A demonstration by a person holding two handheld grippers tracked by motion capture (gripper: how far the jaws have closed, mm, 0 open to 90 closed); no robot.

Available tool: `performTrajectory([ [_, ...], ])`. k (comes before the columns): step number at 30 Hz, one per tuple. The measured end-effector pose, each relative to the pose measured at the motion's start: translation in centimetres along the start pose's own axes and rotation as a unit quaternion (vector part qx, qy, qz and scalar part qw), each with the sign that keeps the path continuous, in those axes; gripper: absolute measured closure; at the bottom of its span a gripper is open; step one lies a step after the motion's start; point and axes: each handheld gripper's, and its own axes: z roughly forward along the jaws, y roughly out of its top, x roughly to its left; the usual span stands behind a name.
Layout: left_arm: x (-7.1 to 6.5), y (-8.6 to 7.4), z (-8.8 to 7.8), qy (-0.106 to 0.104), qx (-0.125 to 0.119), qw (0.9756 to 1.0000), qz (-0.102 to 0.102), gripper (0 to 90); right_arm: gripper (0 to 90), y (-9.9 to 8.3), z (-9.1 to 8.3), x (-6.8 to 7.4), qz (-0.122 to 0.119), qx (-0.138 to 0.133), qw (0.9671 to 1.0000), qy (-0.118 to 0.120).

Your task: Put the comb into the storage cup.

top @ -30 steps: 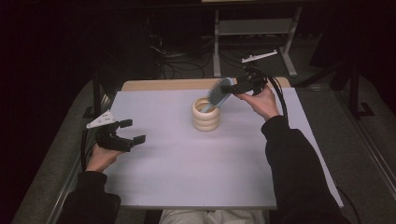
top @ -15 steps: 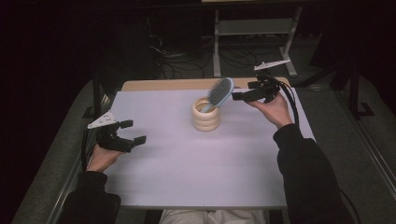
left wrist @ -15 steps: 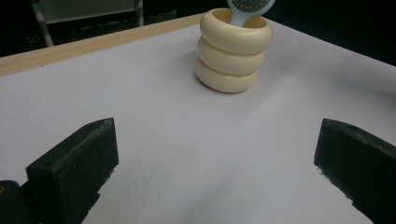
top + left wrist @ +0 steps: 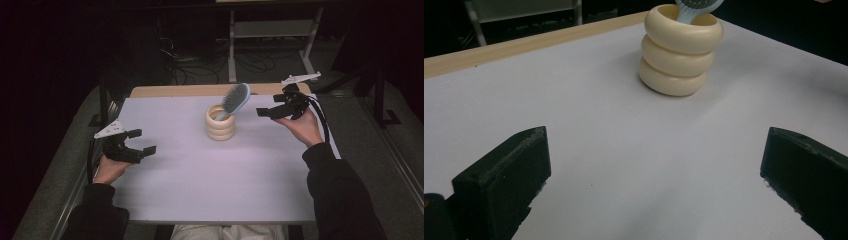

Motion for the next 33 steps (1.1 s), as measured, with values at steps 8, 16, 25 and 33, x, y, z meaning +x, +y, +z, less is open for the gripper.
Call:
performTrajectory([
  [8,0.1,-0.1,0.1,-0.003,0.000,1.0000,-0.004,0.0,0.0,-1.1,-0.7,0.4,-0.010,-0.006,0.9999,-0.003],
  [16,0.0,0.0,-0.1,-0.003,-0.007,1.0000,-0.006,0.0,0.0,-2.0,-1.4,0.5,-0.005,-0.017,0.9998,0.002],
  [25,0.0,-0.1,0.0,-0.004,-0.006,1.0000,-0.005,0.0,0.0,-3.3,-1.9,0.8,-0.025,-0.005,0.9996,-0.010],
  [33,0.1,0.0,-0.3,-0.003,-0.010,0.9999,-0.005,0.0,0.0,-4.5,-2.6,0.8,-0.021,-0.007,0.9996,-0.015],
])
